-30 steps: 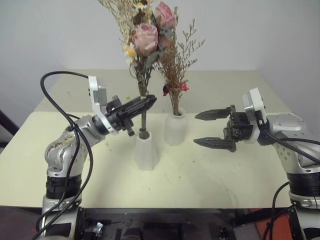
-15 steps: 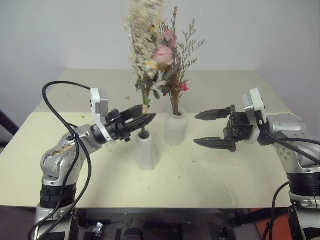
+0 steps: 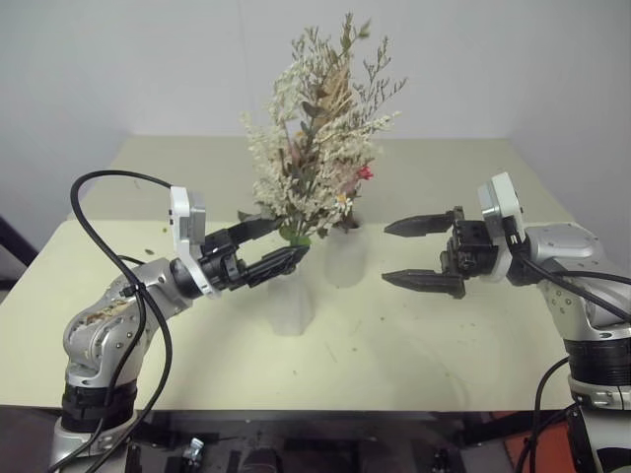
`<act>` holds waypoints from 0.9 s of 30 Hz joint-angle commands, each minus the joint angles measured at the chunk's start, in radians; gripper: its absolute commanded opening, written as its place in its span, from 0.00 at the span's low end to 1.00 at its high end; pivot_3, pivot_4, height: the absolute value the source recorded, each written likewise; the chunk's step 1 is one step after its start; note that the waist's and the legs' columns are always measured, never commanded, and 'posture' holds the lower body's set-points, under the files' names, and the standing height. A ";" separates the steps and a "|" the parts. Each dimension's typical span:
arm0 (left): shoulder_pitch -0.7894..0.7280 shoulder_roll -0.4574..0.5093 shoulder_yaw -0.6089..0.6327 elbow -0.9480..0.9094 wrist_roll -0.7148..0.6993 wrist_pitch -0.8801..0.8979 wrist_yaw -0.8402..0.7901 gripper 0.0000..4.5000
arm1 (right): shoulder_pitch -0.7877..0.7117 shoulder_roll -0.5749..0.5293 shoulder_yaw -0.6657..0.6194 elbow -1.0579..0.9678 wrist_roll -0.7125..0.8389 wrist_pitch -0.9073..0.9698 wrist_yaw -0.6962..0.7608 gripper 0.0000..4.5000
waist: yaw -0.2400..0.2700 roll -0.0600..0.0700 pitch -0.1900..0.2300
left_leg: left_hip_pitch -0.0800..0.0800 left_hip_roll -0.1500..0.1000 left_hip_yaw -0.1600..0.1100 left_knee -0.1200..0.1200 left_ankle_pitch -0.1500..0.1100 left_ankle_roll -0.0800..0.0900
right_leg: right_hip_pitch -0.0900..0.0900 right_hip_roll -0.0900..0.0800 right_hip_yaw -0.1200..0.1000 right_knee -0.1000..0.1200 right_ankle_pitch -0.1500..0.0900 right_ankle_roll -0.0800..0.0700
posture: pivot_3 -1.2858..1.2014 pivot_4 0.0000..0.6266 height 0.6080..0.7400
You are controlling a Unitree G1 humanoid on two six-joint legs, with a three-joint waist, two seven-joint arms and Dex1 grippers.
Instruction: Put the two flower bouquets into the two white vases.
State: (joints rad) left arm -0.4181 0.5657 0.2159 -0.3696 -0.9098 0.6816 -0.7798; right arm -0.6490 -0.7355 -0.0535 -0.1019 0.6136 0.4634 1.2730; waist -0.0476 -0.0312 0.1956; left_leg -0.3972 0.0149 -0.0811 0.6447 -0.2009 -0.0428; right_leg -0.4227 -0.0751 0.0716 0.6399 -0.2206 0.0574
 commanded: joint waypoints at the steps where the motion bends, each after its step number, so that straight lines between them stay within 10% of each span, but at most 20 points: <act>1: 0.035 0.046 0.078 -0.064 -0.060 0.016 0.011 1.00 | -0.009 -0.011 -0.032 -0.025 0.024 -0.003 0.001 1.00 | -0.001 0.000 0.000 | 0.000 0.000 0.000 0.000 0.000 0.000 | 0.000 0.000 0.000 0.000 0.000 0.000 | 0.52 0.24 1.00; 13: 0.315 0.293 0.380 -0.110 -0.114 0.033 -0.083 1.00 | 0.033 -0.033 -0.049 -0.035 0.024 0.030 -0.029 1.00 | 0.005 0.000 0.000 | 0.000 0.001 0.000 0.000 0.000 0.000 | 0.000 0.000 0.000 0.000 -0.001 0.000 | 0.52 0.24 1.00; 27: 0.440 0.296 0.478 -0.195 -0.194 0.046 -0.011 1.00 | 0.119 -0.088 -0.108 -0.056 0.023 0.060 -0.075 1.00 | 0.003 0.000 0.000 | 0.001 0.001 0.001 -0.001 0.000 0.000 | 0.000 0.000 0.000 0.000 -0.001 -0.001 | 0.52 0.24 1.00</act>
